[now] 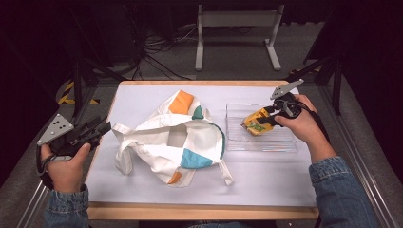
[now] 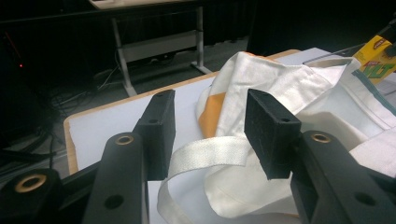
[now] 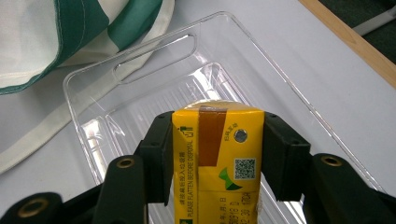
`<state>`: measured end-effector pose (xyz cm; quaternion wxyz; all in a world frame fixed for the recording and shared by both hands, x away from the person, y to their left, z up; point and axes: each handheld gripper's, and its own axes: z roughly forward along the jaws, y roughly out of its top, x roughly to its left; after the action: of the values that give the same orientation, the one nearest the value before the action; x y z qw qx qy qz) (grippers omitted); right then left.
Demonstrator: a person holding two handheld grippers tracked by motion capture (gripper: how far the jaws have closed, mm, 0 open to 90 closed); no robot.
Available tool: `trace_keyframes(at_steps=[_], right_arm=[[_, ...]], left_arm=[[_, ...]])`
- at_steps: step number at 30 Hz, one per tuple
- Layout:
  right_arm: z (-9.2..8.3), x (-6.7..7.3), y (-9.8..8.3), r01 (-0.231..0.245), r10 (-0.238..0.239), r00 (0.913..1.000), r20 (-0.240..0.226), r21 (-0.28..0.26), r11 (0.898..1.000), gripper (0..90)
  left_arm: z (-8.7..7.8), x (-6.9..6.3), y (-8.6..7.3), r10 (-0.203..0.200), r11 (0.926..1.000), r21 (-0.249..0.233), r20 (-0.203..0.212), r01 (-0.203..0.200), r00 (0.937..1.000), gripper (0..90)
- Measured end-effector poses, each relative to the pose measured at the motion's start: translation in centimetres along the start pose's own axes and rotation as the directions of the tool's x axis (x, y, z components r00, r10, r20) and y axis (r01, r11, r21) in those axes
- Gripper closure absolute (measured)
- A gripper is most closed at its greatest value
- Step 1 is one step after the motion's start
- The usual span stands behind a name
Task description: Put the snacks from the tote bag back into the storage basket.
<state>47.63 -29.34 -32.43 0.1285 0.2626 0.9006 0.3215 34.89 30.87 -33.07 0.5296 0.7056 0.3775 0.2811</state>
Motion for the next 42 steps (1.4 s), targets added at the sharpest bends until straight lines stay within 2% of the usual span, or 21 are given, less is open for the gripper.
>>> trace_keyframes(at_steps=[9, 18, 30, 42], right_arm=[[0.5, 0.0, 0.1, -0.009, 0.009, 0.9999, -0.011, 0.000, 1.000, 49.8], [1.1, -0.3, 0.4, -0.019, 0.019, 0.9998, -0.005, -0.025, 1.000, 49.5], [3.1, -0.3, 1.8, 0.001, 0.000, 0.9996, 0.027, -0.034, 0.999, 49.5], [4.7, -0.3, 2.7, 0.012, -0.011, 0.9996, 0.028, -0.028, 1.000, 49.2]], left_arm=[[0.1, -0.1, 0.0, 0.001, 1.0000, -0.001, 0.001, -0.001, 1.0000, 54.0], [0.2, -0.1, 0.1, 0.001, 1.0000, -0.003, 0.004, -0.001, 1.0000, 54.0], [0.7, -0.1, 0.2, 0.004, 1.0000, 0.000, 0.015, -0.004, 0.9999, 54.0], [0.7, -0.1, 0.1, 0.002, 1.0000, 0.002, 0.012, -0.002, 0.9999, 54.0]])
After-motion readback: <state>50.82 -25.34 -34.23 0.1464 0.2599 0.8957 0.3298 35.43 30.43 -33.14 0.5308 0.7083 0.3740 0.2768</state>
